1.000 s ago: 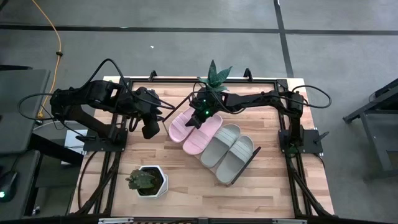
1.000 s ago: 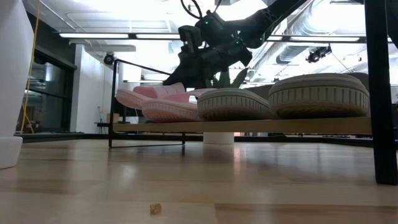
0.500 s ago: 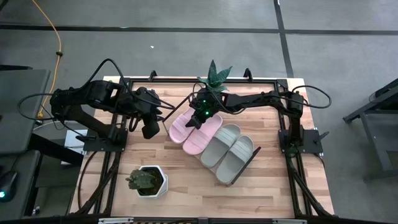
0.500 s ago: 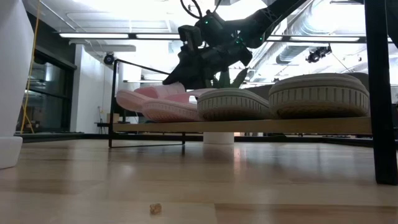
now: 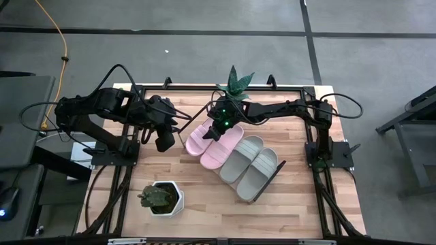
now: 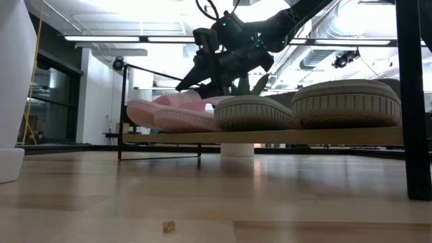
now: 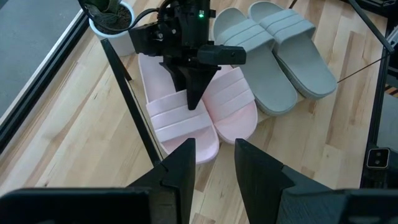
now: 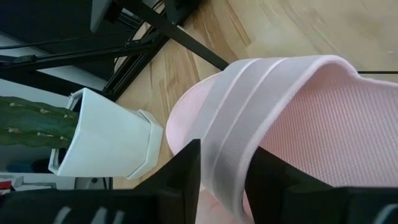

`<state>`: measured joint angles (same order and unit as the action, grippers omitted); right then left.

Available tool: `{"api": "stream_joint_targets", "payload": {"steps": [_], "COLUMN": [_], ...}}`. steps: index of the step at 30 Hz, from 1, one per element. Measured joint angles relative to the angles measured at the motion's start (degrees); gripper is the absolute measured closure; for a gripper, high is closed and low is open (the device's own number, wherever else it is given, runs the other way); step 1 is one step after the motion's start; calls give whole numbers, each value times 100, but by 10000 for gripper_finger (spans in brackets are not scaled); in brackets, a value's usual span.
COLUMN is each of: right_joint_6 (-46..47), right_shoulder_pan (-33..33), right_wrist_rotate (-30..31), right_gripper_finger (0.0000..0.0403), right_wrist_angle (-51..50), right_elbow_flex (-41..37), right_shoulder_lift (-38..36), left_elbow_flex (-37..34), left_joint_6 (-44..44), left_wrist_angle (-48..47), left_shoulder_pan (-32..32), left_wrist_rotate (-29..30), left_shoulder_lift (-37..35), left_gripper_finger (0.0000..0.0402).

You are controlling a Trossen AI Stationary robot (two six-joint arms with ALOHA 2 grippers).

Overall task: Pick and place slides into the shelf
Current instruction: Put the pink slide on the shelf

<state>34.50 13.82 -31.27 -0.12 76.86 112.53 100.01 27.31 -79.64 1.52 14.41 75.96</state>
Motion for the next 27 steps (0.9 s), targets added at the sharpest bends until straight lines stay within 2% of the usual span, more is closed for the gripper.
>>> {"api": "stream_joint_targets", "payload": {"steps": [9, 15, 20, 27], "right_joint_6": [-40, 63, -10, 11], "right_shoulder_pan": [-11, -61, -171, -149], "right_wrist_rotate": [-32, -189, 390, 482], "right_gripper_finger": [304, 304, 304, 304], "right_wrist_angle": [116, 161, 179, 154], "right_elbow_flex": [0, 2, 2, 2], "right_shoulder_lift": [3, 265, 275, 249], "left_elbow_flex": [0, 0, 0, 0], "left_joint_6": [-11, -7, -4, -2], "left_wrist_angle": [0, -12, -69, -160], "left_shoulder_pan": [0, -1, 0, -2], "left_wrist_rotate": [2, -17, -124, -140], "left_shoulder_lift": [0, -2, -4, -4], "left_gripper_finger": [300, 300, 300, 300]}}
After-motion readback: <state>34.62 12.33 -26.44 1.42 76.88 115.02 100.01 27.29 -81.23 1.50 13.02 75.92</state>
